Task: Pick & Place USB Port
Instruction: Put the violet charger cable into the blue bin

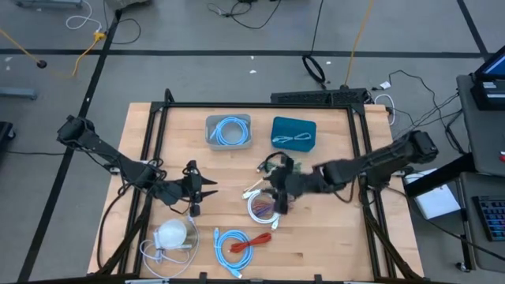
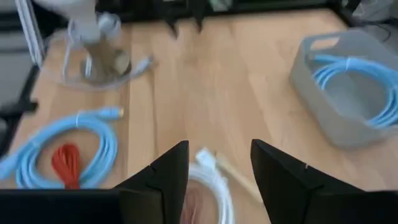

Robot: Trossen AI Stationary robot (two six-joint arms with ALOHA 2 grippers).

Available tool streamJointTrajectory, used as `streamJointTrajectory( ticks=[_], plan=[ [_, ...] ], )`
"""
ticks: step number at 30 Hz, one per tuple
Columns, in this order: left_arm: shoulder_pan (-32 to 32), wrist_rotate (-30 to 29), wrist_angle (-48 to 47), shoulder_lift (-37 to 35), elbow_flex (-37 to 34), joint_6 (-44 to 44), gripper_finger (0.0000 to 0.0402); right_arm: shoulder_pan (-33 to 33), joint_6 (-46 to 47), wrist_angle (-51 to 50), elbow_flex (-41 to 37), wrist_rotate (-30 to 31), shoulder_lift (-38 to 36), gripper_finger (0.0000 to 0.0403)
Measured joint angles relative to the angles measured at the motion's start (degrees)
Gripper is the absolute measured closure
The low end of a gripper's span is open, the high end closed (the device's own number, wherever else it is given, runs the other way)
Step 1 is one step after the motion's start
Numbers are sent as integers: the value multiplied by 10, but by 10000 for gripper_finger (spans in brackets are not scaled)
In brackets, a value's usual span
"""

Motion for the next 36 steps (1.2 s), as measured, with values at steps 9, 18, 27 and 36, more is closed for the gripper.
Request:
streamJointTrajectory(
  ticks=[9,18,27,36],
  plan=[
    [2,0,4,0,0,0,273,75,50,-113,-17,125,3,239],
    [5,-5,4,0,0,2,273,79,-1,-175,-17,70,39,238],
    [13,-6,-9,0,0,2,273,87,5,-172,-17,-20,114,236],
    [15,-6,-10,0,0,-5,273,87,-22,-169,-5,41,123,197]
  ],
)
